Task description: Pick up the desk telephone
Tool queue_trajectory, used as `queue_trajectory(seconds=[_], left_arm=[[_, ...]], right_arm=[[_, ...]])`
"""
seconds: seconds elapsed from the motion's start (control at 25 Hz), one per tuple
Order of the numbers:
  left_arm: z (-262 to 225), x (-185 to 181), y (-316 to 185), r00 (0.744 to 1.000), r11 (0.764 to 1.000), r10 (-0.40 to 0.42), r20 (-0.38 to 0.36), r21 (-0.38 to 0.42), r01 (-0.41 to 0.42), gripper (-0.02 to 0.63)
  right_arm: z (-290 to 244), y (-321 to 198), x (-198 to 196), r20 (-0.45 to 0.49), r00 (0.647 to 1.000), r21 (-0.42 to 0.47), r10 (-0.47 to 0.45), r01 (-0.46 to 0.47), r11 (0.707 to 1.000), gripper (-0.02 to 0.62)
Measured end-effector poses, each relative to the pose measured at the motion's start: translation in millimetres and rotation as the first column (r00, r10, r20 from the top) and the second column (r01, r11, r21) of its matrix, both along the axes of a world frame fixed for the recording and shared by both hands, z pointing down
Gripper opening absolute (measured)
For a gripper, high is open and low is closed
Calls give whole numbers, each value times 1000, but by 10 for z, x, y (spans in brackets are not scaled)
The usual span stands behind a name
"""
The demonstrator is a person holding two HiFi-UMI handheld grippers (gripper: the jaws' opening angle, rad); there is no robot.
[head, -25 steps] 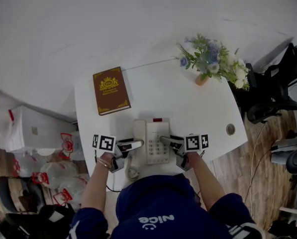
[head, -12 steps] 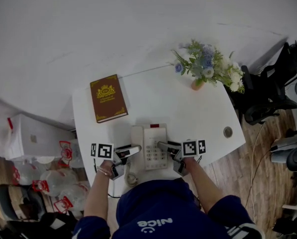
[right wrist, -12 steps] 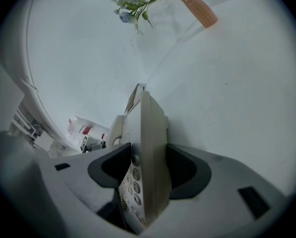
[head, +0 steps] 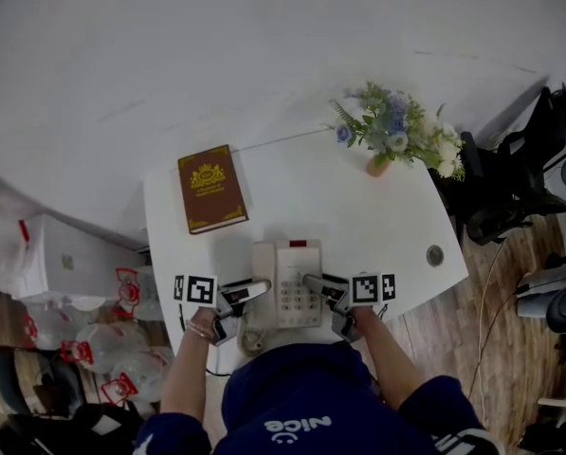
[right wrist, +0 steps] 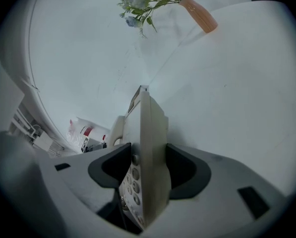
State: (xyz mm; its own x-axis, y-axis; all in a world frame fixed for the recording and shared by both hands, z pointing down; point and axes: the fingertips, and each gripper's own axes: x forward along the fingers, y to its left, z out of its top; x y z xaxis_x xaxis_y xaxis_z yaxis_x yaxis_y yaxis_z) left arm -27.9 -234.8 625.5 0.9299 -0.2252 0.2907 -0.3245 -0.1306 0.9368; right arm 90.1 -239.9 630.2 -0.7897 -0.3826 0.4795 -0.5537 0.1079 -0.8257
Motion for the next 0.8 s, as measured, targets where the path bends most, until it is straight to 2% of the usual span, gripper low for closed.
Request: queue_trajectory(seconds=[0.36,0.6,0.68,0.76,0.8], left_arm=[[-245,-71,102,999,998,-37,-21,50,38,367],[-330,-209,211,997,995,-78,15,60,77,366],[-422,-200,238,996,994,-88,-15,64,89,365],[-529,-159,284,992,993,-109,-67,35,112,365],[-540,-175,295,993,993,-110,-53,46,113,365]], right_arm=[[-235,70,-66,1,1000,56,-14,14,998,238],[-369,168,-154,14,1000,73,-20,19,997,236],[-418,194,-176,18,1000,82,-22,20,996,236],[-474,215,-186,20,1000,94,-25,23,995,236],[-501,226,-187,19,1000,98,-25,23,995,236]])
